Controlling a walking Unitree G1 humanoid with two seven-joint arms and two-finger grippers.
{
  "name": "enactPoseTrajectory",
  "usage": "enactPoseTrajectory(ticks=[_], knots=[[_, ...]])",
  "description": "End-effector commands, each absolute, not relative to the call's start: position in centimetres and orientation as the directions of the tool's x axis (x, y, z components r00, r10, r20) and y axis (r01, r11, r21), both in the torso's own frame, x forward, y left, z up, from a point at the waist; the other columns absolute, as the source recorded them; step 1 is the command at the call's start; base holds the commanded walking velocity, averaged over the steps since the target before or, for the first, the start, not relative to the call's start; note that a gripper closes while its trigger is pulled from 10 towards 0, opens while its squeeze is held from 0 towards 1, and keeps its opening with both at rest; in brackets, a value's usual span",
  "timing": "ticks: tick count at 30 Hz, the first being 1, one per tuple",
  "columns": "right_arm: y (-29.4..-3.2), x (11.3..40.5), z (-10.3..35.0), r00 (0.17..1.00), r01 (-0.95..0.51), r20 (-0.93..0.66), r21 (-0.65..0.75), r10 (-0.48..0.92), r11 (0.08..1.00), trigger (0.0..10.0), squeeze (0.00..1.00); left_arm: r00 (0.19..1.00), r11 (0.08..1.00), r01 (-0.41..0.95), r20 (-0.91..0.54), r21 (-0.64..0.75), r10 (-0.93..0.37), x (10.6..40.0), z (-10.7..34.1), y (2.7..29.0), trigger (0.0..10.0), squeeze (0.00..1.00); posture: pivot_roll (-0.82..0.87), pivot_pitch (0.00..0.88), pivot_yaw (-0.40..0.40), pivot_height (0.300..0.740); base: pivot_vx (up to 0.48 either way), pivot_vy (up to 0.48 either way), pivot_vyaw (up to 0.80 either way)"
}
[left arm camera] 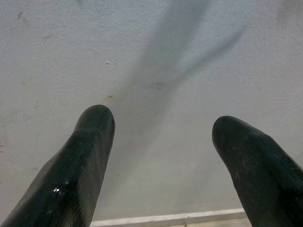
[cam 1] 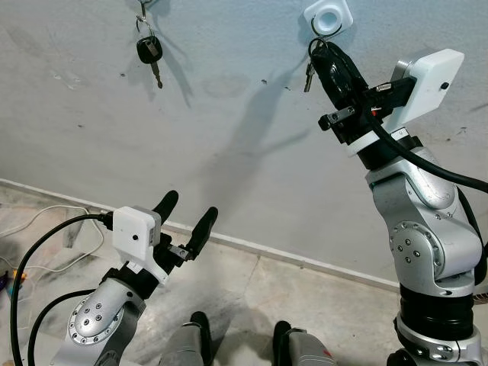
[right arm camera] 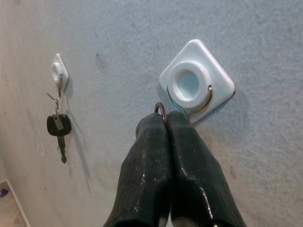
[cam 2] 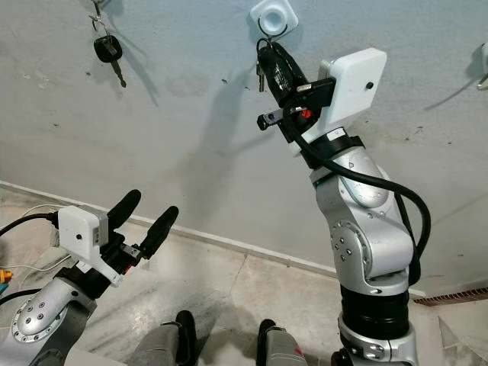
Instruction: Hang keys on a hook
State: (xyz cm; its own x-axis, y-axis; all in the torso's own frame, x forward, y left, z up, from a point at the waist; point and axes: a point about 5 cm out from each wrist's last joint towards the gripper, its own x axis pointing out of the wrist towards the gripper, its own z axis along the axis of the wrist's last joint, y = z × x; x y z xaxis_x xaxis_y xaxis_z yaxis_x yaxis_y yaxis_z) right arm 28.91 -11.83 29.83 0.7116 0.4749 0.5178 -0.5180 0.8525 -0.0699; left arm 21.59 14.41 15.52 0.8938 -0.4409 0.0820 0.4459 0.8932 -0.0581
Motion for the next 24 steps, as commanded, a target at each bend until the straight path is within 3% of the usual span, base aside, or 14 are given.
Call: enactPoseTrajectory(ticks=[1, 24], knots=[[-11.7, 28.8, 29.4, 0.718, -0.526, 0.505, -0.058, 0.479, 0.849, 10.0, 0.00, 0.895, 0.893, 0.446, 0.057, -0.054, -0.443, 21.3, 15.1, 14.4, 10.0, 0.00, 0.05, 0.284, 0.030, 0.740, 0.000, 0.000, 0.00], [-11.7, 29.2, 28.6, 0.745, -0.528, 0.489, 0.015, 0.454, 0.849, 10.0, 0.00, 0.894, 0.893, 0.447, 0.056, -0.056, -0.445, 21.1, 15.2, 14.3, 10.0, 0.00, 0.05, 0.291, 0.031, 0.740, 0.000, 0.000, 0.00]])
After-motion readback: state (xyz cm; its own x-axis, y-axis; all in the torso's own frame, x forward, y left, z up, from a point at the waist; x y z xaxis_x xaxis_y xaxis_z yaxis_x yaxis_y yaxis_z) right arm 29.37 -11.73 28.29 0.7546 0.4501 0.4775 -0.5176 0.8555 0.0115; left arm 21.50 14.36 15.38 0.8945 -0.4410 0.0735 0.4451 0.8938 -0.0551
